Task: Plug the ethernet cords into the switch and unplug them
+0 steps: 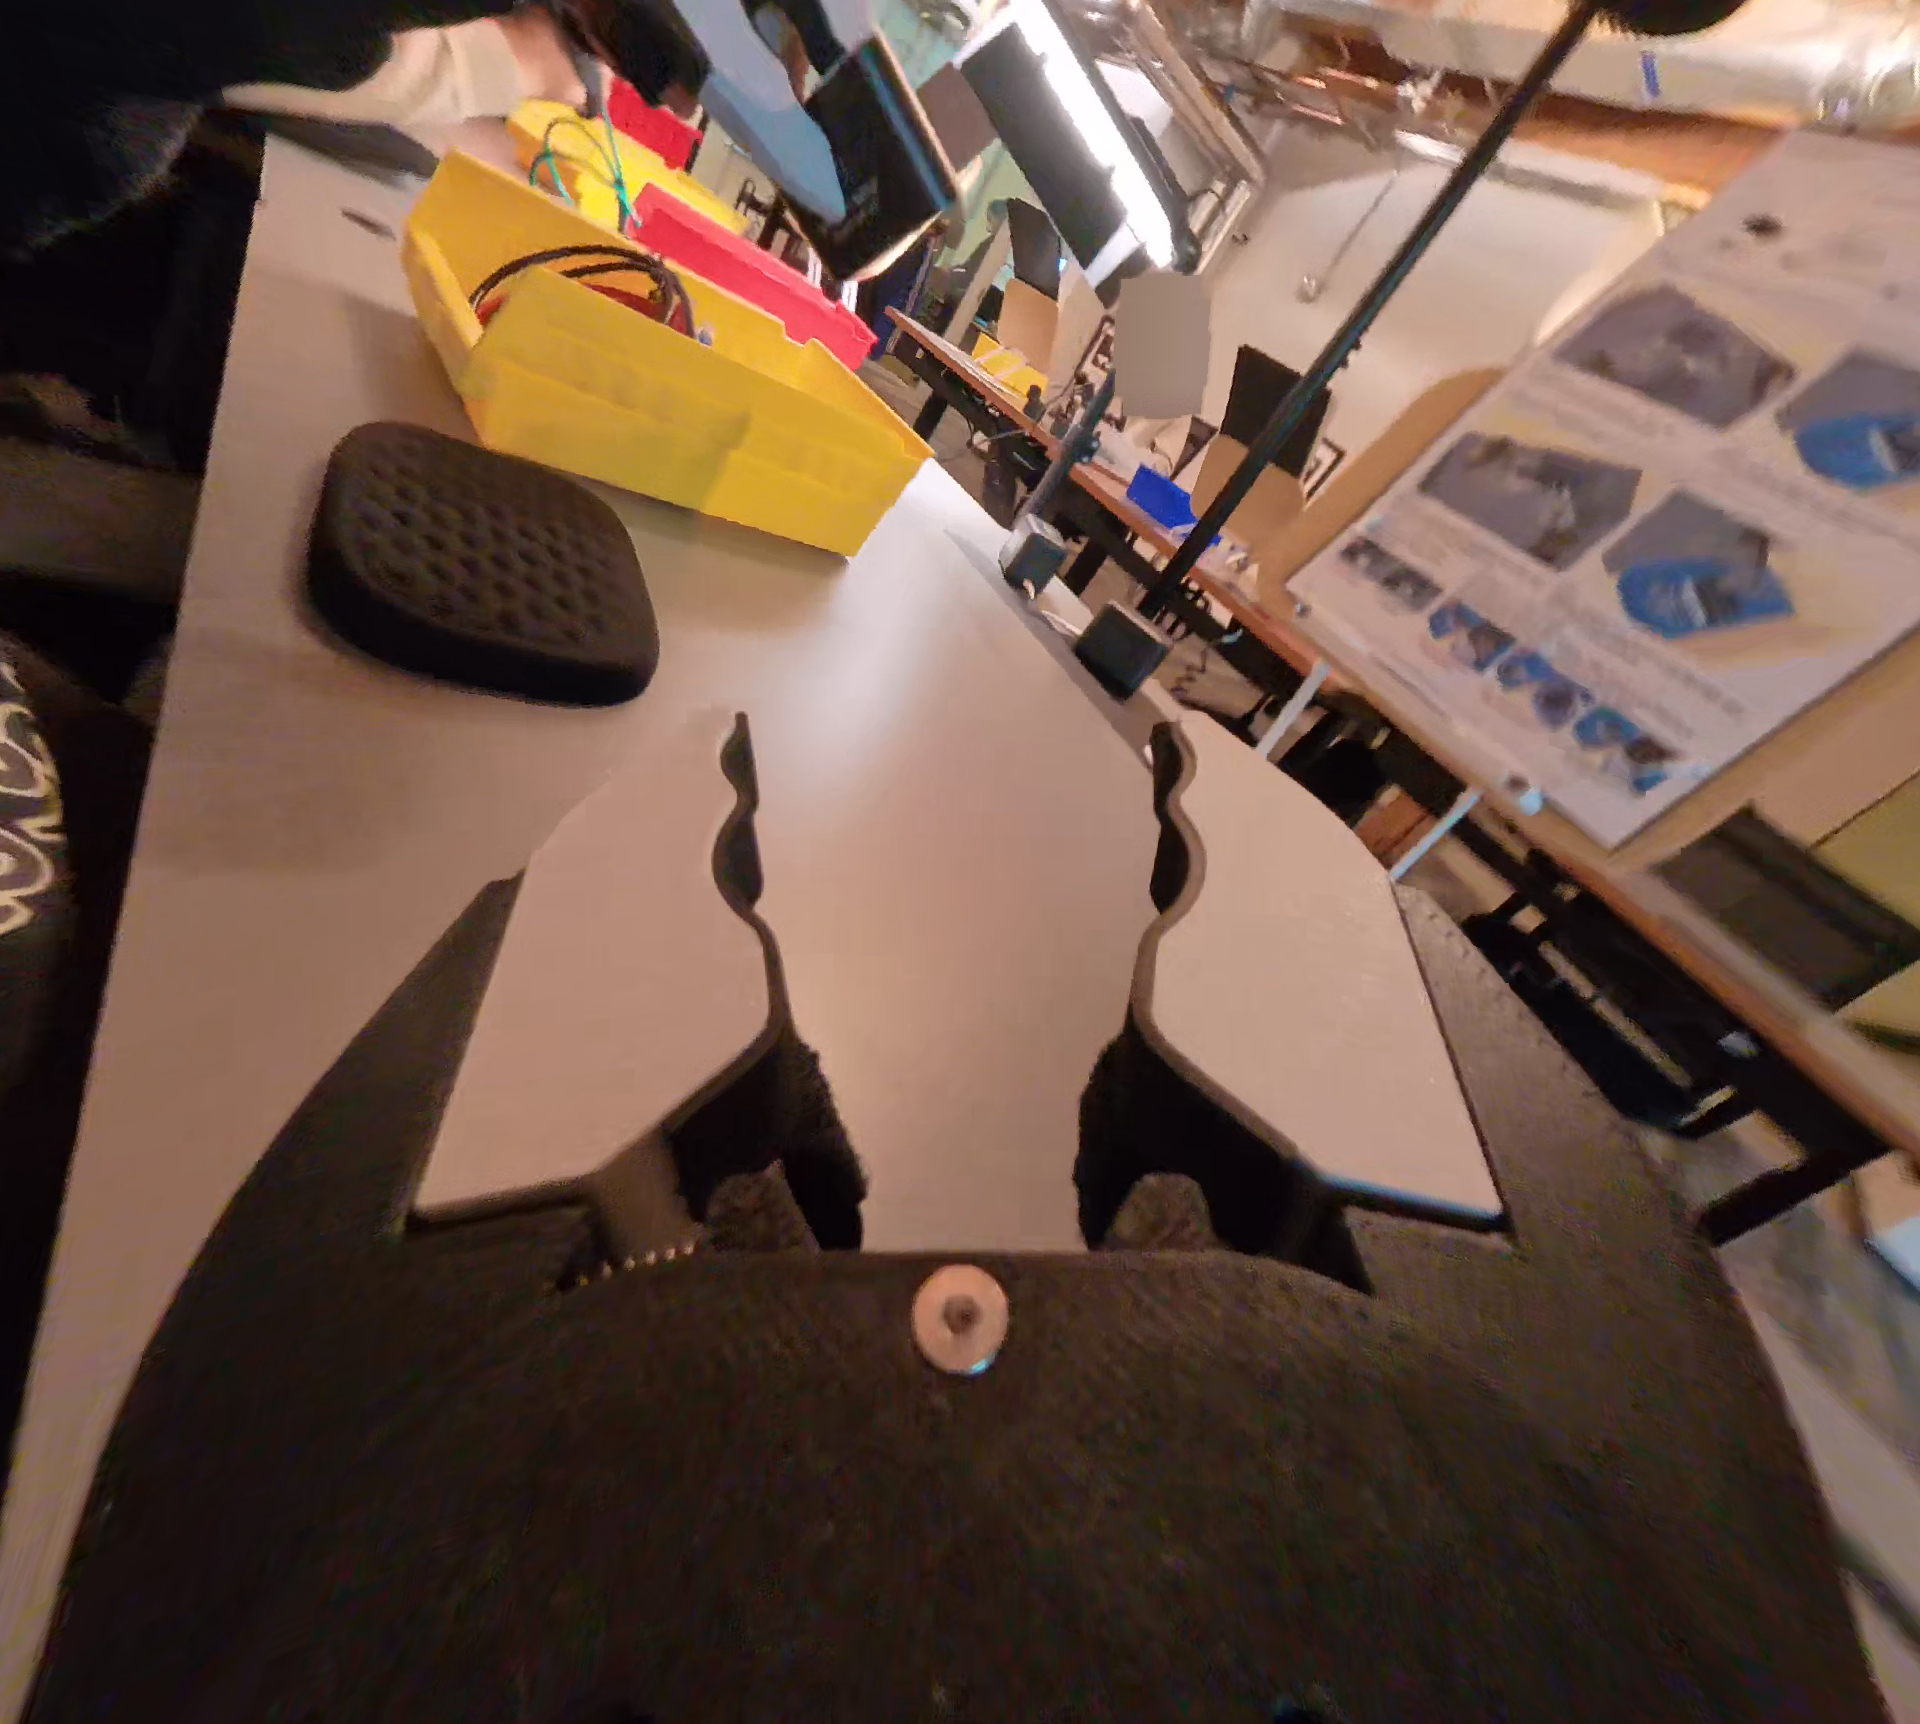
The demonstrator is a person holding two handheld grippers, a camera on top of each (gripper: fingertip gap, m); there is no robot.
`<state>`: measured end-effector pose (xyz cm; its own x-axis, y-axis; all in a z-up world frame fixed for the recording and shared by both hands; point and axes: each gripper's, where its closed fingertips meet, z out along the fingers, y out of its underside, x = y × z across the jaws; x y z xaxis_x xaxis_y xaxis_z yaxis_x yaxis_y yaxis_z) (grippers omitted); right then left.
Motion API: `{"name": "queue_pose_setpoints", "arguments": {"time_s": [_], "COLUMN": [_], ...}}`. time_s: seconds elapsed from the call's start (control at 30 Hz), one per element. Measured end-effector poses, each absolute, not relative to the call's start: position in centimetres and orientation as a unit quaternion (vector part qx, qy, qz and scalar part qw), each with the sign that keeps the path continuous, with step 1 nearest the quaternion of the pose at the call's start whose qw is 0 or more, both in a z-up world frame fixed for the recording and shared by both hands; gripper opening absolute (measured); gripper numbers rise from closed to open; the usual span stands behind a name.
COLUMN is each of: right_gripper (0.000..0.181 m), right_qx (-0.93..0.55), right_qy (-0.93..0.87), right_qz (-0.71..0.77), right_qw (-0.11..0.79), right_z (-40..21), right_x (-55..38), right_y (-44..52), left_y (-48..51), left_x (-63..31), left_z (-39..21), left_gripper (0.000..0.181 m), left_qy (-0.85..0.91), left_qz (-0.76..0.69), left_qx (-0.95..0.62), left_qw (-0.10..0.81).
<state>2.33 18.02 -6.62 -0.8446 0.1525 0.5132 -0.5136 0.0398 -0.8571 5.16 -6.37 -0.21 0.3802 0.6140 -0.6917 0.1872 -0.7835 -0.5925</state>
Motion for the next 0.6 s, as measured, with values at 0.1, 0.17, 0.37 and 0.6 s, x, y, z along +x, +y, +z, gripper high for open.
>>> {"name": "queue_pose_setpoints", "arguments": {"time_s": [0.1,0.17,0.37,0.6], "right_gripper": [0.069,0.064,0.058,0.024], "right_qx": [0.202,0.247,0.337,0.339], "right_qy": [-0.678,-0.677,-0.688,-0.684], "right_qz": [0.644,0.625,0.583,0.601], "right_qw": [0.291,0.301,0.271,0.239], "right_z": [-6.3,-6.4,-8.5,-8.8], "right_x": [4.0,5.6,9.5,9.7], "right_y": [15.6,14.0,10.3,9.8], "left_y": [-0.6,2.6,7.9,9.3], "left_x": [6.2,6.8,8.3,8.8], "left_z": [-3.9,-6.2,-10.0,-9.9], "left_gripper": [0.025,0.025,0.025,0.026], "left_qy": [-0.170,-0.126,-0.050,-0.031], "left_qz": [0.477,0.457,0.417,0.408], "left_qx": [-0.840,-0.860,-0.884,-0.873], "left_qw": [0.194,0.191,0.204,0.264]}}
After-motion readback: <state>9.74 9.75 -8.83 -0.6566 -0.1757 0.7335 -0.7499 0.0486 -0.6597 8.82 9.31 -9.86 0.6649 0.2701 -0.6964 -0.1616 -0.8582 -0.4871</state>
